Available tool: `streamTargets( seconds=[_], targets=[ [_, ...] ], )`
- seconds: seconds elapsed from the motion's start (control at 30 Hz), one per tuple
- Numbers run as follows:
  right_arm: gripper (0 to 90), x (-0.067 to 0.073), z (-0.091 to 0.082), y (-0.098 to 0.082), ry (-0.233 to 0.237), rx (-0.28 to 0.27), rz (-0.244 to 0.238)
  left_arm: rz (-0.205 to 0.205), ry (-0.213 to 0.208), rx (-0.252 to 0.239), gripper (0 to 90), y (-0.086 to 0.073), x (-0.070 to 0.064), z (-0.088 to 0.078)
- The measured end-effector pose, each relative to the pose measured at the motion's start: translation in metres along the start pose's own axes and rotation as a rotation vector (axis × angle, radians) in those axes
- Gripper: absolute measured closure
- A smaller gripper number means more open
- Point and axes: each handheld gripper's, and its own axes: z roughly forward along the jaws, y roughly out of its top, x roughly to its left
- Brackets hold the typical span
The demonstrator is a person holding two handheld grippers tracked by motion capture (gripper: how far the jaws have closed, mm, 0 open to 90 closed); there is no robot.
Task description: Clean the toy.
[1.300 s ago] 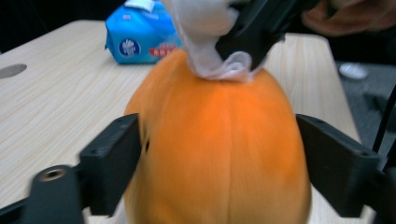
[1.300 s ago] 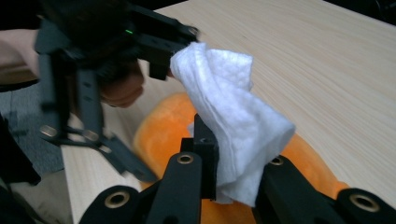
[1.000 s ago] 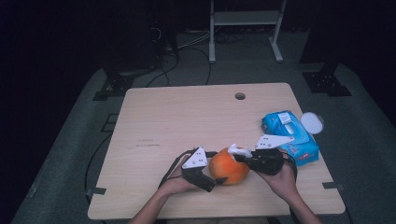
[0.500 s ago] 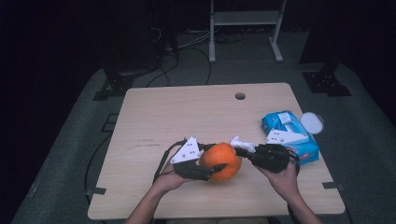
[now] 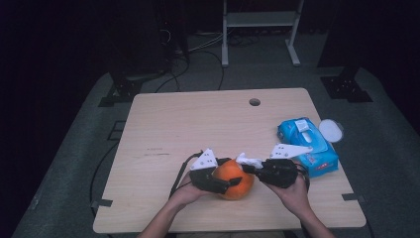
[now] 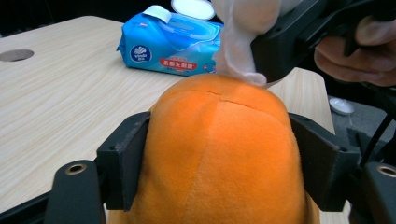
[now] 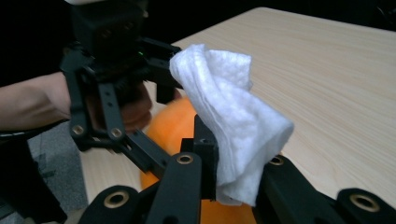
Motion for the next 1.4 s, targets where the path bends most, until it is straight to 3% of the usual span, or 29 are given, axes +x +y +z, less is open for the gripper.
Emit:
streamTargets(
  seconds=[0.07, 0.13, 0.23, 0.3, 0.43, 0.5, 0.57, 0.67, 0.77, 0.93, 1.0, 1.07, 1.23, 1.33, 1.4],
  targets=[
    [82.9, 0.001, 0.000, 0.001, -0.005, 0.007, -0.009, 0.020, -0.004, 0.007, 20.7, 0.002, -0.003, 0.001],
    [82.9, -0.004, 0.002, -0.004, -0.020, 0.027, -0.008, 0.024, -0.041, 0.012, 15.6, 0.003, 0.001, -0.003],
    [82.9, -0.011, 0.002, -0.009, -0.008, 0.027, 0.022, -0.002, -0.087, 0.007, 13.3, -0.001, 0.012, -0.011],
    [82.9, -0.013, 0.001, -0.008, -0.025, 0.030, 0.015, -0.037, -0.108, -0.001, 16.2, -0.008, 0.019, -0.012],
    [82.9, -0.009, 0.000, -0.007, -0.050, 0.037, -0.005, 0.004, -0.077, -0.003, 23.8, -0.009, 0.013, -0.009],
    [82.9, -0.003, -0.002, -0.004, -0.038, 0.022, -0.023, 0.018, -0.065, -0.015, 24.3, -0.010, 0.010, -0.006],
    [82.8, 0.006, -0.002, 0.000, 0.011, 0.004, -0.056, 0.032, -0.060, -0.024, 24.5, -0.010, 0.005, -0.002],
    [82.7, 0.013, 0.004, 0.001, -0.017, 0.032, -0.117, 0.057, -0.059, -0.003, 20.1, -0.006, 0.003, -0.004],
    [82.8, 0.004, 0.003, -0.003, -0.011, 0.026, -0.082, 0.049, -0.073, -0.004, 16.8, -0.006, 0.008, -0.008],
    [82.4, -0.007, -0.002, -0.004, -0.061, 0.036, -0.073, 0.027, -0.073, 0.017, 23.7, -0.011, 0.007, -0.003],
    [82.4, -0.011, -0.003, -0.005, -0.058, 0.030, -0.055, 0.034, -0.068, 0.018, 24.7, -0.011, 0.006, -0.002],
    [82.5, -0.009, -0.004, -0.004, -0.080, 0.038, -0.068, 0.032, -0.065, 0.015, 24.8, -0.012, 0.004, 0.000],
    [82.9, 0.002, -0.001, -0.003, -0.066, 0.044, -0.115, 0.065, -0.087, 0.027, 19.7, -0.011, 0.006, -0.004],
    [82.9, -0.002, -0.001, -0.002, -0.063, 0.041, -0.102, 0.039, -0.092, 0.018, 19.9, -0.014, 0.010, -0.006],
    [82.9, -0.006, -0.002, -0.004, -0.062, 0.036, -0.086, 0.063, -0.072, 0.027, 23.0, -0.013, 0.009, -0.006]
  ],
)
